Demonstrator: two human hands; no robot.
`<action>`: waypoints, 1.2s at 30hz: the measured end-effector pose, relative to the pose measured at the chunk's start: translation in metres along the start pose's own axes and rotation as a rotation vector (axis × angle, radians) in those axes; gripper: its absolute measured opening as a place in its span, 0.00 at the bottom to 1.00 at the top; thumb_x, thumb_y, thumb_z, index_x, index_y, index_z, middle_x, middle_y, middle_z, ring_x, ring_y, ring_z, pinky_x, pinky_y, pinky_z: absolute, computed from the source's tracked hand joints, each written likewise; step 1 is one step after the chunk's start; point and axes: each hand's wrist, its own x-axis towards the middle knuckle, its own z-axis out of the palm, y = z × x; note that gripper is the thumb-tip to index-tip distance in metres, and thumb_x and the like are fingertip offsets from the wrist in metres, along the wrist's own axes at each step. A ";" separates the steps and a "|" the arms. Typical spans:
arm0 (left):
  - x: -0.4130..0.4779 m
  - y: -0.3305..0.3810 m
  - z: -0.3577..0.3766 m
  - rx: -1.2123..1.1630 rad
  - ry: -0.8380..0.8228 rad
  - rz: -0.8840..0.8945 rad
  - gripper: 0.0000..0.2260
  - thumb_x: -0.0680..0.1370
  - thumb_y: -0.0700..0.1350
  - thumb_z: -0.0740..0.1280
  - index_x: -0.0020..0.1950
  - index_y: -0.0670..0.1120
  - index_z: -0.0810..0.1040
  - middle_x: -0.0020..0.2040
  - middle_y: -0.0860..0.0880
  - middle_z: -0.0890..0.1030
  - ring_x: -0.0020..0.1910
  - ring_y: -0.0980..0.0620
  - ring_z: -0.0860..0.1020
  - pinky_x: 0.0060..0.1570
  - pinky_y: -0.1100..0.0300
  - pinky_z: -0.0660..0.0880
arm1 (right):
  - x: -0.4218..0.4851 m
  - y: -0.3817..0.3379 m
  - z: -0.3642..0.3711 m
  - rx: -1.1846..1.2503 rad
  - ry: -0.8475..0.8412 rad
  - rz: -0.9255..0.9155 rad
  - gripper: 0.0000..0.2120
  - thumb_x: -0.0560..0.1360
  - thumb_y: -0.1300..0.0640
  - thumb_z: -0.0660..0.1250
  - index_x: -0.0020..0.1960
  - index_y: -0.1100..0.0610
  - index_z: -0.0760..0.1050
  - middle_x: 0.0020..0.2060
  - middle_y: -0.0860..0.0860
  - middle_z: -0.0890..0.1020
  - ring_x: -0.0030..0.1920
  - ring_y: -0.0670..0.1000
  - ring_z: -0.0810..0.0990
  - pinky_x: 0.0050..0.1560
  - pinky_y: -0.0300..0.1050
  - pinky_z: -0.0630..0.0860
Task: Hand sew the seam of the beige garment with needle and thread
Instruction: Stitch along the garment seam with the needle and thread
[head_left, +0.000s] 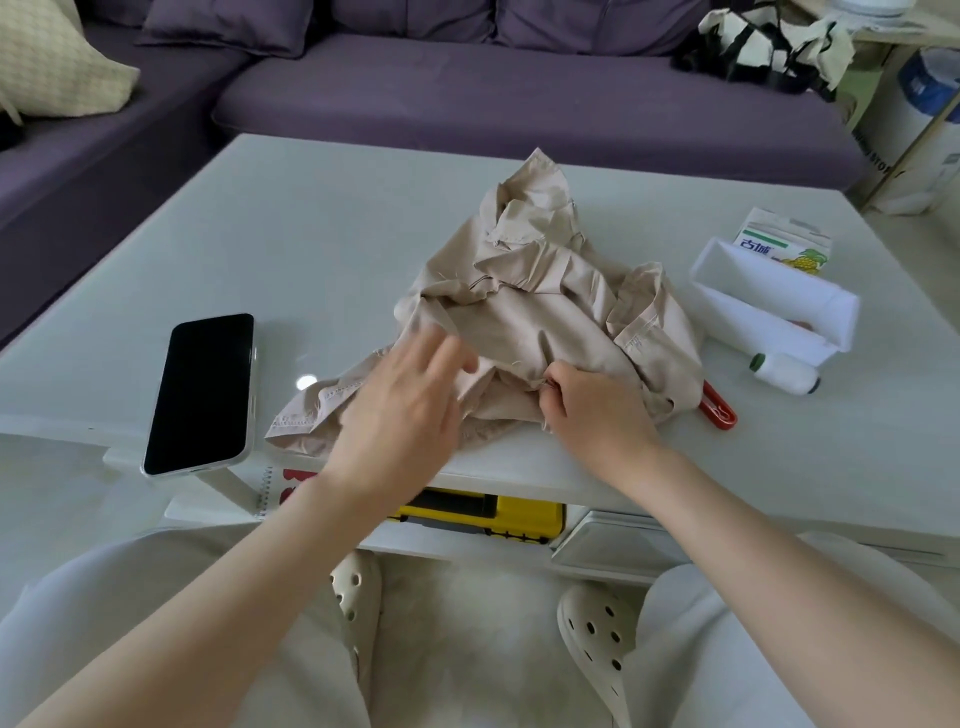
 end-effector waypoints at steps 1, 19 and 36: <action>-0.002 0.005 0.005 -0.045 -0.048 0.016 0.08 0.71 0.34 0.58 0.48 0.41 0.73 0.44 0.46 0.73 0.38 0.53 0.66 0.37 0.64 0.60 | -0.001 -0.001 0.000 0.017 0.008 0.004 0.10 0.80 0.56 0.53 0.46 0.58 0.71 0.39 0.52 0.82 0.40 0.55 0.80 0.37 0.48 0.72; 0.015 -0.002 0.029 0.025 -0.072 -0.061 0.18 0.70 0.39 0.73 0.58 0.48 0.78 0.55 0.48 0.75 0.52 0.47 0.68 0.54 0.63 0.58 | -0.018 -0.001 -0.026 0.176 0.184 -0.262 0.05 0.73 0.58 0.67 0.38 0.57 0.78 0.25 0.41 0.67 0.26 0.44 0.67 0.26 0.32 0.61; 0.000 0.005 0.018 -0.345 -0.290 -0.205 0.04 0.80 0.43 0.61 0.47 0.45 0.72 0.37 0.51 0.76 0.36 0.54 0.71 0.36 0.61 0.68 | -0.018 0.004 -0.028 0.172 0.051 -0.128 0.09 0.78 0.54 0.63 0.46 0.55 0.82 0.33 0.47 0.74 0.36 0.49 0.74 0.31 0.33 0.63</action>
